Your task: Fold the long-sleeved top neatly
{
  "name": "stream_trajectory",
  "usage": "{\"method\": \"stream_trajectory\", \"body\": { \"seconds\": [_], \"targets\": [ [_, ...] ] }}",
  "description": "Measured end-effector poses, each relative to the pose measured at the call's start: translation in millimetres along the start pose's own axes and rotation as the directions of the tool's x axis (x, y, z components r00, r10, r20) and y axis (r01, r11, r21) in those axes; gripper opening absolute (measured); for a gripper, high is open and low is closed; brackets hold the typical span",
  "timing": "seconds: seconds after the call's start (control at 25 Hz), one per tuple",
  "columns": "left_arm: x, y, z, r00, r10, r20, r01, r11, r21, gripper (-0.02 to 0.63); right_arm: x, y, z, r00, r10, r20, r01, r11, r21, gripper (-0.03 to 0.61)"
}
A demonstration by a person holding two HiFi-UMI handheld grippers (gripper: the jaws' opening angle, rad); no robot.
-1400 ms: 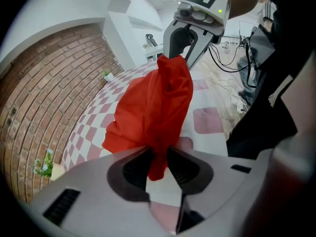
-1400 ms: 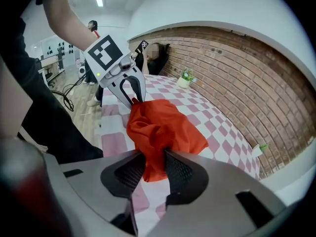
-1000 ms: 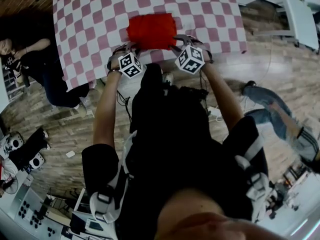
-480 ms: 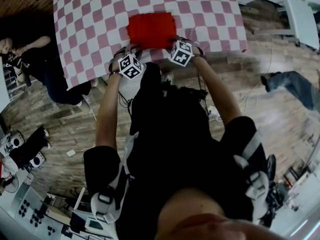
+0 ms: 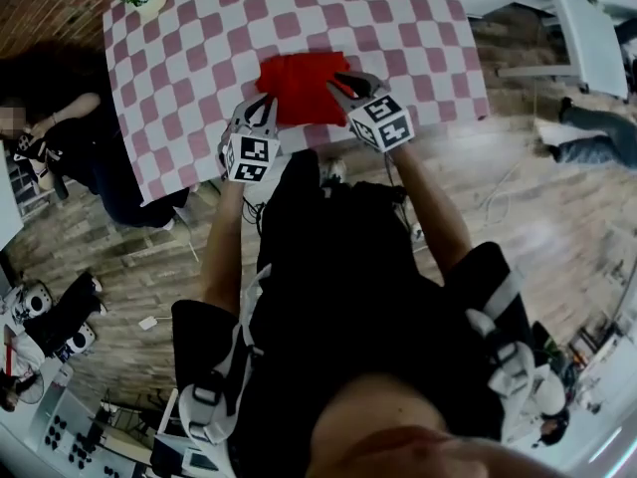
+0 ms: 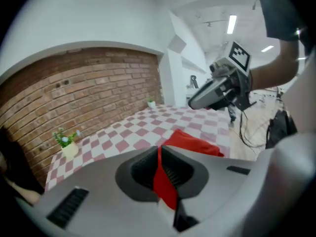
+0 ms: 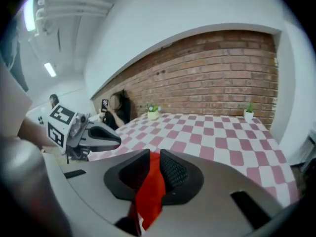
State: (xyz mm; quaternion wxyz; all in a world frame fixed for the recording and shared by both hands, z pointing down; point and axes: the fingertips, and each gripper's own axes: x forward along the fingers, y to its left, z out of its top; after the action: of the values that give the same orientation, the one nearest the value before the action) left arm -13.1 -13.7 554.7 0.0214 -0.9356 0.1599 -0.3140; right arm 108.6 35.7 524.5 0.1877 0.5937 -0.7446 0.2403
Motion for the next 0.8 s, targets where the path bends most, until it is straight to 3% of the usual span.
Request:
{"method": "stream_trajectory", "body": {
  "seconds": [0.12, 0.24, 0.52, 0.8],
  "targets": [
    [-21, 39, 48, 0.988, 0.115, 0.106, -0.099, 0.984, -0.148, 0.012, -13, -8, 51, 0.988, -0.097, 0.122, 0.087, 0.993, 0.085, 0.029],
    [-41, 64, 87, 0.970, 0.170, 0.174, -0.123, 0.959, -0.255, 0.011, -26, -10, 91, 0.963, -0.168, 0.212, 0.149, 0.983, 0.106, 0.015],
    [-73, 85, 161, 0.924, 0.179, 0.339, -0.065, 0.945, -0.321, 0.011, -50, -12, 149, 0.911, -0.259, 0.320, 0.211, 0.961, 0.178, 0.011],
    [-77, 84, 180, 0.913, 0.188, 0.361, -0.049, 0.932, -0.360, 0.011, -61, -8, 164, 0.905, -0.249, 0.345, 0.198, 0.964, 0.176, 0.011]
  ]
}}
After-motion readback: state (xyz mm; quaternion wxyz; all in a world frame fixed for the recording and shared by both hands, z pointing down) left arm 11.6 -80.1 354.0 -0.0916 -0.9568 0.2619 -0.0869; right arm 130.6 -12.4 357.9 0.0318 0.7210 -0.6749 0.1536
